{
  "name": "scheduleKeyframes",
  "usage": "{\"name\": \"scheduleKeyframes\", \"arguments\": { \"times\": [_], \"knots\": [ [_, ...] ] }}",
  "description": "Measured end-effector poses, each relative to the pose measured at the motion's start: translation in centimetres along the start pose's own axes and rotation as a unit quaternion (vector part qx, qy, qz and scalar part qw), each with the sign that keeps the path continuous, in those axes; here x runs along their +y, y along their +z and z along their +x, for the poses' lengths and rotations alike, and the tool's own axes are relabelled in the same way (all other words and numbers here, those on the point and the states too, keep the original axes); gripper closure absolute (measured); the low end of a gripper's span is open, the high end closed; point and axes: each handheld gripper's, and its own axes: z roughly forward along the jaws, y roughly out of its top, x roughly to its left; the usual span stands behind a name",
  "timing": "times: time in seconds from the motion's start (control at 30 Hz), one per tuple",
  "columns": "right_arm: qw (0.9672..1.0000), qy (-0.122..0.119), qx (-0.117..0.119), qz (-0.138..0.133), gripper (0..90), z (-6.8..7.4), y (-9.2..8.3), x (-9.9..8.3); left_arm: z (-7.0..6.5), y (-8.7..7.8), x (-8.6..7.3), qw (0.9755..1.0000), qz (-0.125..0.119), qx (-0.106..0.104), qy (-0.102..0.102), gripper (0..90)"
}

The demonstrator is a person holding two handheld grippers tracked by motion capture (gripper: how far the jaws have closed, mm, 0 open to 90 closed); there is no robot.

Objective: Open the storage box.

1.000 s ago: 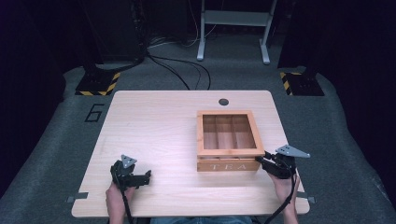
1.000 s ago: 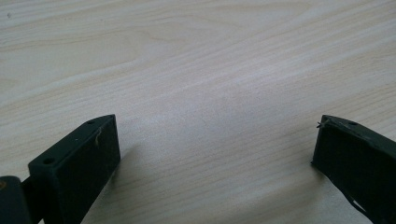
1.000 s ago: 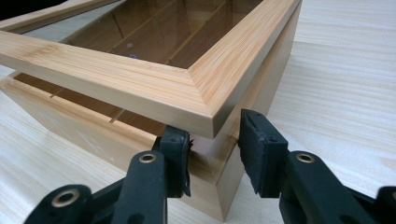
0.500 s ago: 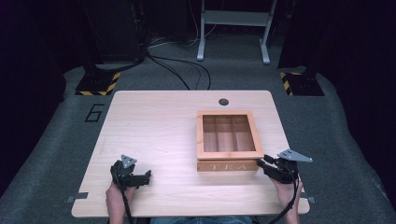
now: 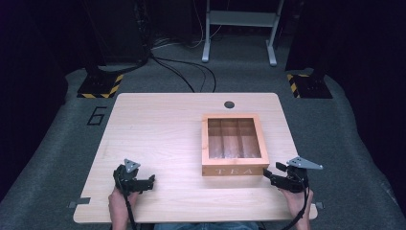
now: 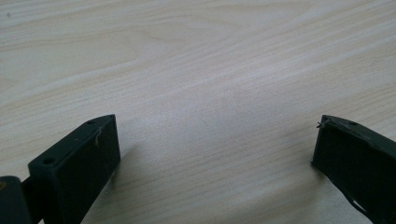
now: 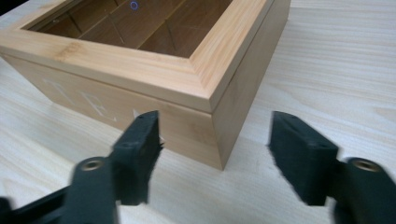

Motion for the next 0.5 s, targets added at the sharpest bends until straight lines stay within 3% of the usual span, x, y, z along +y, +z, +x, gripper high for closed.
{"name": "scheduleKeyframes", "arguments": {
  "times": [0.1, 0.5],
  "knots": [
    [0.9999, -0.007, -0.011, 0.005, 17.8, -0.3, -0.4, -0.7, 0.0, 0.0, 0.0, 1.0000, -0.001, 0.001, -0.001, 0.4],
    [0.9968, -0.012, -0.066, 0.043, 10.8, -2.3, -0.8, -3.5, 0.1, 0.0, 0.0, 1.0000, 0.003, -0.003, -0.001, 0.4]
  ]
}}
